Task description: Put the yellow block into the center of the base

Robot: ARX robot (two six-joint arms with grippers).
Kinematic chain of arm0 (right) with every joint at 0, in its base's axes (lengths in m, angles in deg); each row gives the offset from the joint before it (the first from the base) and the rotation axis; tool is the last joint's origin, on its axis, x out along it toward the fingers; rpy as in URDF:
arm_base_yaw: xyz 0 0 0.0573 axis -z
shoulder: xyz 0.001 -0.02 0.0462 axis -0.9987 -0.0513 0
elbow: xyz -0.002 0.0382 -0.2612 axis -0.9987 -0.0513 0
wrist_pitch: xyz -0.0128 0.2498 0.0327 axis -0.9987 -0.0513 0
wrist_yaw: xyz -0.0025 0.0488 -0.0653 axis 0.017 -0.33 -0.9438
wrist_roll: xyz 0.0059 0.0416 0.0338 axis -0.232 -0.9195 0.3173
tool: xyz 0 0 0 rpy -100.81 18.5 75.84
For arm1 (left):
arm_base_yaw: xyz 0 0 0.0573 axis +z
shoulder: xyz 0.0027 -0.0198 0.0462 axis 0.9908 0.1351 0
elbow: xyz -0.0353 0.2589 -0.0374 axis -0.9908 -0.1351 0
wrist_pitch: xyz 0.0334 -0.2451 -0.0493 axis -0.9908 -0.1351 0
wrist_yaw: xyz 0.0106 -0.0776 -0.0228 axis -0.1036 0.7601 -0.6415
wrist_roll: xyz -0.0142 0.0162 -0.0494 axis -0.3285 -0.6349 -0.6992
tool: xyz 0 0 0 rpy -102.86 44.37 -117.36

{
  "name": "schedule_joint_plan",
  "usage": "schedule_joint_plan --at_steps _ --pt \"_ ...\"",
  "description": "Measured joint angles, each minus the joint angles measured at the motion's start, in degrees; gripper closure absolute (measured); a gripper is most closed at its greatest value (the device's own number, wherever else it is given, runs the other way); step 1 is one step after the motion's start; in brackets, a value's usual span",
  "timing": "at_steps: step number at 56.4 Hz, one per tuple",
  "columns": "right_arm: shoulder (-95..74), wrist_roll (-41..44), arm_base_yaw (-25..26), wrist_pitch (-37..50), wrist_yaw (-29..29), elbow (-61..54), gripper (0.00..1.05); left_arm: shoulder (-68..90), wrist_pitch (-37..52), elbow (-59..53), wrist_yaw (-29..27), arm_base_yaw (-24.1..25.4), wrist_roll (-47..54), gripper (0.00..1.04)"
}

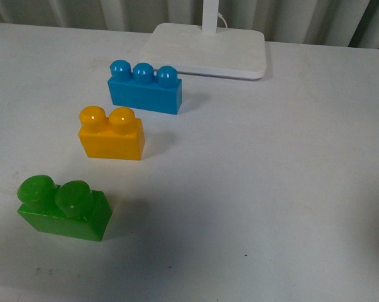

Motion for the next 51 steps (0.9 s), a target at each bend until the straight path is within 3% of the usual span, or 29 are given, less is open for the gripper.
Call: schedule_joint_plan --at_steps 20,23,26,37,51 --pt "0.00 0.00 0.00 0.00 0.00 0.00 0.09 0.00 0.00 0.00 0.00 0.00 0.00 0.06" --pt "-2.71 -3.32 0.85 -6.08 2.05 2.32 0.09 0.00 0.00 0.00 0.00 0.00 0.00 0.06" --pt "-10.05 -8.44 3.61 -12.61 5.62 6.36 0.09 0.00 0.00 0.00 0.04 0.02 0.00 0.06" --pt "-31.15 -6.49 14.08 -11.87 13.66 18.12 0.09 0.00 0.00 0.00 0.00 0.00 0.00 0.06" --pt "-60.94 4.55 24.72 -10.62 13.27 31.78 0.09 0.00 0.00 0.00 0.00 0.02 0.00 0.06"
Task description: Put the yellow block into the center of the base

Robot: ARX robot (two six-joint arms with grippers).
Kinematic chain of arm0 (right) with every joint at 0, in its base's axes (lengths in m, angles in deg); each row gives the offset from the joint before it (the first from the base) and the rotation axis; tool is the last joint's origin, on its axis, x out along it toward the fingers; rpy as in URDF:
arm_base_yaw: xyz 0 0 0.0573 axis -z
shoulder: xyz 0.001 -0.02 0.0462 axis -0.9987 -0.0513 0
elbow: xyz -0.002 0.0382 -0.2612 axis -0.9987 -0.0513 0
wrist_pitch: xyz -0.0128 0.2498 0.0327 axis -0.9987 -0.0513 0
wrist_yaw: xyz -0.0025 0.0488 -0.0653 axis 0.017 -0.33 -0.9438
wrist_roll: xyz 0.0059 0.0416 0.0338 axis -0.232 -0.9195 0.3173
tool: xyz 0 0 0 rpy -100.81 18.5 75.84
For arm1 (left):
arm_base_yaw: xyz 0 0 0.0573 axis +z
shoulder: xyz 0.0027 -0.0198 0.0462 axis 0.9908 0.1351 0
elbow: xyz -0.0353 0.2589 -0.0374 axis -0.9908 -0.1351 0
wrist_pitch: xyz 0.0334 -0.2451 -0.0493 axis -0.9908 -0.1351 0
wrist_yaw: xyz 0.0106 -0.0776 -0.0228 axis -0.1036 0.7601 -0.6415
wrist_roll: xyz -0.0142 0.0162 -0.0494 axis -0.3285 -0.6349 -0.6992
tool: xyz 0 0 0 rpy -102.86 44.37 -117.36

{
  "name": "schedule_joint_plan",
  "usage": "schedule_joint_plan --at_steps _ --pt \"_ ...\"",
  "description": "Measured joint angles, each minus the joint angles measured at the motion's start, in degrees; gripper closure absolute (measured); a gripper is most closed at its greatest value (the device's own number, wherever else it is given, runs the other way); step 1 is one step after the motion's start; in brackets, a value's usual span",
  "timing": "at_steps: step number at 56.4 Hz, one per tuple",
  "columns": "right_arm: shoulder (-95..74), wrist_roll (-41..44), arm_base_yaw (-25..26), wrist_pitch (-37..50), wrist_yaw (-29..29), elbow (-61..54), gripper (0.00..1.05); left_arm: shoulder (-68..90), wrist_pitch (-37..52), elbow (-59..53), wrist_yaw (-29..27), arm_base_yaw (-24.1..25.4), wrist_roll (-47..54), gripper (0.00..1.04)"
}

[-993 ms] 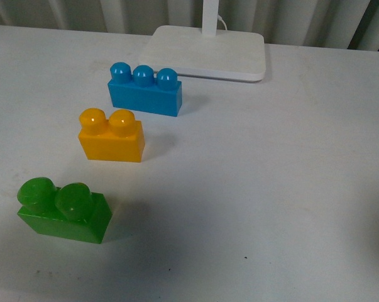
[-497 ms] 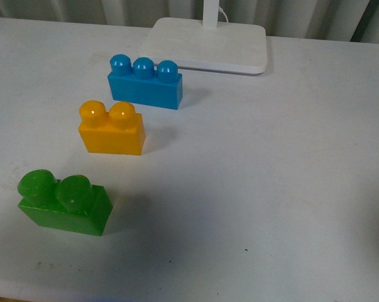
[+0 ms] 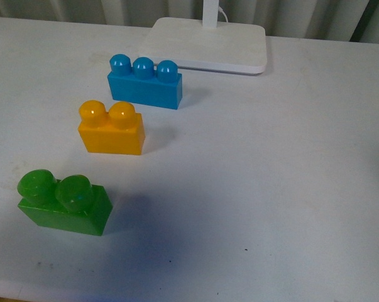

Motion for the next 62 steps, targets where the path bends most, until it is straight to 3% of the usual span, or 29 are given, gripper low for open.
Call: schedule_joint_plan --at_steps 26,62 --pt "-21.11 7.43 6.64 0.66 -3.26 10.84 0.09 0.00 0.00 0.00 0.00 0.00 0.00 0.06" --pt "-29.90 10.64 9.57 4.20 -3.34 12.31 0.09 0.00 0.00 0.00 0.00 0.00 0.00 0.06"
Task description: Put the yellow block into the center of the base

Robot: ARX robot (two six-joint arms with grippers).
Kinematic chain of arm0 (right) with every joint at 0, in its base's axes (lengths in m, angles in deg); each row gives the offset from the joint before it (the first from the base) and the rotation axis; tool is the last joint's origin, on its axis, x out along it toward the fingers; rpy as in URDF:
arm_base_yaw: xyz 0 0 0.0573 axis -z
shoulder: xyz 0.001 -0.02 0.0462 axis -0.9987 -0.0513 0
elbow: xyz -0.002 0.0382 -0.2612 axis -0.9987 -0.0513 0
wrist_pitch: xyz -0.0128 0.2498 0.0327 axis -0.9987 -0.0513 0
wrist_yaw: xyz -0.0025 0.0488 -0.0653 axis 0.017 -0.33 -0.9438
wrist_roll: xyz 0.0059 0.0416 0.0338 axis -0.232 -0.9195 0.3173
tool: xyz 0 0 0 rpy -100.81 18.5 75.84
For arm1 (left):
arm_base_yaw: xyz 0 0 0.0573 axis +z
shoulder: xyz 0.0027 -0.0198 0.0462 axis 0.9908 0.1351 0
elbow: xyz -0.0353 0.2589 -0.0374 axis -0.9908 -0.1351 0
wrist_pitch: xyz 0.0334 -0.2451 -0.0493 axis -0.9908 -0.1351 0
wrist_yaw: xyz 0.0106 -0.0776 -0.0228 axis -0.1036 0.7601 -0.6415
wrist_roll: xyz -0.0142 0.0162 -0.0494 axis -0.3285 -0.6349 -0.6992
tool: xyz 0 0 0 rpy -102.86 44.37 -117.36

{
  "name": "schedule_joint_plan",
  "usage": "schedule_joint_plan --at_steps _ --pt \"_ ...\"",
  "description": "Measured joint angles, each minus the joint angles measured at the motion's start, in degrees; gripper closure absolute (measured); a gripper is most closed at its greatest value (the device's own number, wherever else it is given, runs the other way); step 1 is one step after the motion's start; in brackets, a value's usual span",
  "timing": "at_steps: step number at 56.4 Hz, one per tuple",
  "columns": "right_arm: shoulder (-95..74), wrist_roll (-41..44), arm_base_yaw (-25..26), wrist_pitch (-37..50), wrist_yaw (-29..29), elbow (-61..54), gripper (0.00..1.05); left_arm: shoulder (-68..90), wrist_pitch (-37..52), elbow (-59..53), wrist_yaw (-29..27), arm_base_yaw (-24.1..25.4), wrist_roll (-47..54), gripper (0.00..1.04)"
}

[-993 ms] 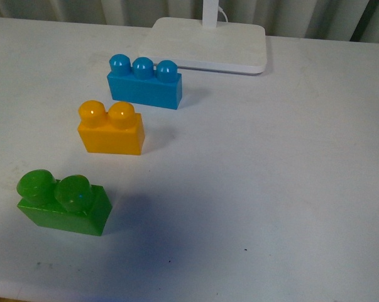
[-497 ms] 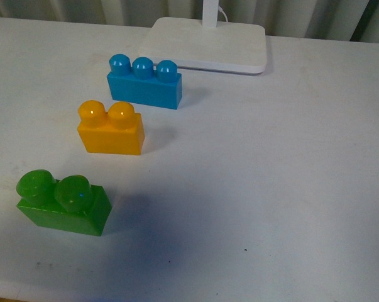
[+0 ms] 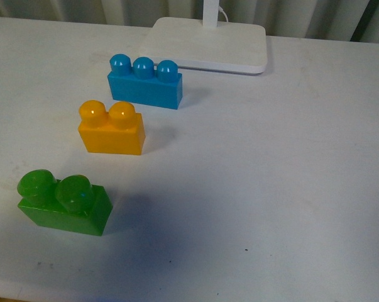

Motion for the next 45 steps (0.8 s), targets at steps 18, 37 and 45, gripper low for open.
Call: schedule_joint_plan --at_steps 18,37,45 --pt "-2.71 1.36 -0.24 0.83 -0.55 1.33 0.09 0.00 0.00 0.00 0.02 0.00 0.00 0.06" --pt "-2.19 -0.87 -3.06 0.96 -0.90 0.31 0.09 0.00 0.00 0.00 0.00 0.00 0.00 0.06" --pt "-0.57 -4.13 -6.34 0.50 -0.66 -1.77 0.09 0.00 0.00 0.00 0.02 -0.02 0.00 0.06"
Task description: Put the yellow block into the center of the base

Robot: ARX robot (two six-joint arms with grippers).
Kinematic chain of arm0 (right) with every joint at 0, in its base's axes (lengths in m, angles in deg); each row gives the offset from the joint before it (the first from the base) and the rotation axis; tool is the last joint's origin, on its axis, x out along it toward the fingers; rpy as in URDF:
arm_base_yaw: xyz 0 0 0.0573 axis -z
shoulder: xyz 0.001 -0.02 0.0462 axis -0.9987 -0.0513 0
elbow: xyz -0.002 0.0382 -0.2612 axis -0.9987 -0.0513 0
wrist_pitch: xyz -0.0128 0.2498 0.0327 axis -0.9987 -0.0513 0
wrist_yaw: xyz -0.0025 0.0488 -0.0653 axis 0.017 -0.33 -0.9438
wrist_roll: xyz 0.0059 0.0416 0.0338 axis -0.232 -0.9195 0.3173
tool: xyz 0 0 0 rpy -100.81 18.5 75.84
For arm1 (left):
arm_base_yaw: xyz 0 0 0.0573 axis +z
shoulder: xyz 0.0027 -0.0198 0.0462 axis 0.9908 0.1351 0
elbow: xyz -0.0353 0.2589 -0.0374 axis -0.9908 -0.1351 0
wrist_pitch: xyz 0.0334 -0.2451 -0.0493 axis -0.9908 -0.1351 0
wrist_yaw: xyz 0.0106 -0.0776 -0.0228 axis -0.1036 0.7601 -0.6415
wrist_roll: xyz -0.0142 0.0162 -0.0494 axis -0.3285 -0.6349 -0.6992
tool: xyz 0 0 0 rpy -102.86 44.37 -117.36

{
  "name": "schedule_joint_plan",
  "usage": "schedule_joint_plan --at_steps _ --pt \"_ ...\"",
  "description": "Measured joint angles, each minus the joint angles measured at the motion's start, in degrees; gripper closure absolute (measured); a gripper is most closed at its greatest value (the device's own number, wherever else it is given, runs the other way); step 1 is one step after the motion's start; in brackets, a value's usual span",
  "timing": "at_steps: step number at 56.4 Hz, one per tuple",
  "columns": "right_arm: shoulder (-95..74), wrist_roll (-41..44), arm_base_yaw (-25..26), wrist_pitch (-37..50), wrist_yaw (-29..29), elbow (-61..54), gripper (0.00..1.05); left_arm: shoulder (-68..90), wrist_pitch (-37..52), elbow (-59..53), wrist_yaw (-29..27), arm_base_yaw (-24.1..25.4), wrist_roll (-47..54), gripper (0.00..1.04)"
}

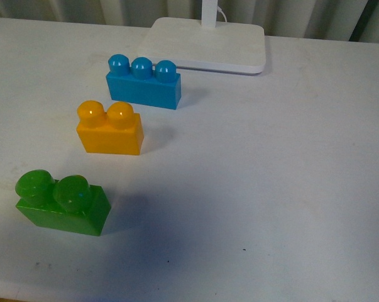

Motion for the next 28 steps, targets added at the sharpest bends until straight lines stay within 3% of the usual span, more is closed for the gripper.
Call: schedule_joint_plan --at_steps 14,28 --pt "2.14 -6.69 -9.35 0.50 -1.29 -3.17 0.08 0.00 0.00 0.00 -0.02 0.00 0.00 0.06" --pt "2.93 -19.15 -21.24 0.70 -8.79 -4.15 0.08 0.00 0.00 0.00 -0.02 0.00 0.00 0.06"
